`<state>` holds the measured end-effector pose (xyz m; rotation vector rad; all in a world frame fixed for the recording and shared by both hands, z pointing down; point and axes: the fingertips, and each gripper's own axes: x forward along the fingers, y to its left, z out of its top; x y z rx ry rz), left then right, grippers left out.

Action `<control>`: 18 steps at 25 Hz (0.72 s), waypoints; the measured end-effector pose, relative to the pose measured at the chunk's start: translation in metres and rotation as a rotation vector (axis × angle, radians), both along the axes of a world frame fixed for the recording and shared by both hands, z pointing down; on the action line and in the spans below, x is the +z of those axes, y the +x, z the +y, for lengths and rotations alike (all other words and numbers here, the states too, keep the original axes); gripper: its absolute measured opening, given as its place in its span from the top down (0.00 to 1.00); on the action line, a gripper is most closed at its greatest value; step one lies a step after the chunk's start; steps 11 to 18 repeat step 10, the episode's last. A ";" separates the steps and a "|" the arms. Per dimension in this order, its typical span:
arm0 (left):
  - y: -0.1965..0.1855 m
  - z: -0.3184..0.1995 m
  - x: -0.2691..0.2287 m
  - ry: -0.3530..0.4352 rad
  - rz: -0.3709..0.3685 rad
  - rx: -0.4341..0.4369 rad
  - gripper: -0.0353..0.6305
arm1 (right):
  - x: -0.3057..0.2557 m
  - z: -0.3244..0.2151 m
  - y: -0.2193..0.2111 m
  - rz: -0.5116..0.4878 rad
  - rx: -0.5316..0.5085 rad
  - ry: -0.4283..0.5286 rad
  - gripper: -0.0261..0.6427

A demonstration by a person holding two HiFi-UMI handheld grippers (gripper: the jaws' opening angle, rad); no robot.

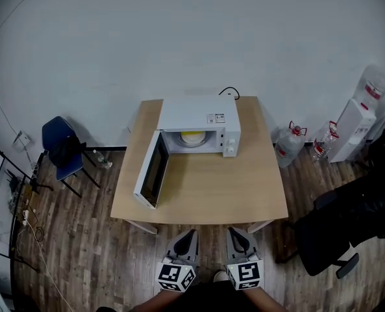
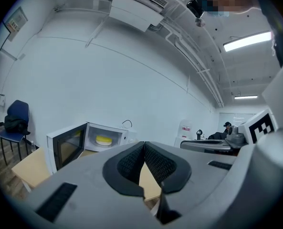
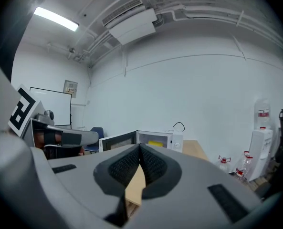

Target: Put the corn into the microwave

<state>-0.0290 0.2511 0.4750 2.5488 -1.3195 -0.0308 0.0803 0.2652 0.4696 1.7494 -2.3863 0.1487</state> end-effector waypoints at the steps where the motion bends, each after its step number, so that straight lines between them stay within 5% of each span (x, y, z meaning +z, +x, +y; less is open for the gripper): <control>1: -0.001 0.000 0.000 -0.001 0.002 -0.007 0.93 | -0.001 0.001 -0.001 0.003 0.000 0.003 0.87; 18: 0.018 0.024 0.004 0.020 0.017 -0.021 0.93 | -0.008 0.028 0.026 0.022 0.033 0.054 0.87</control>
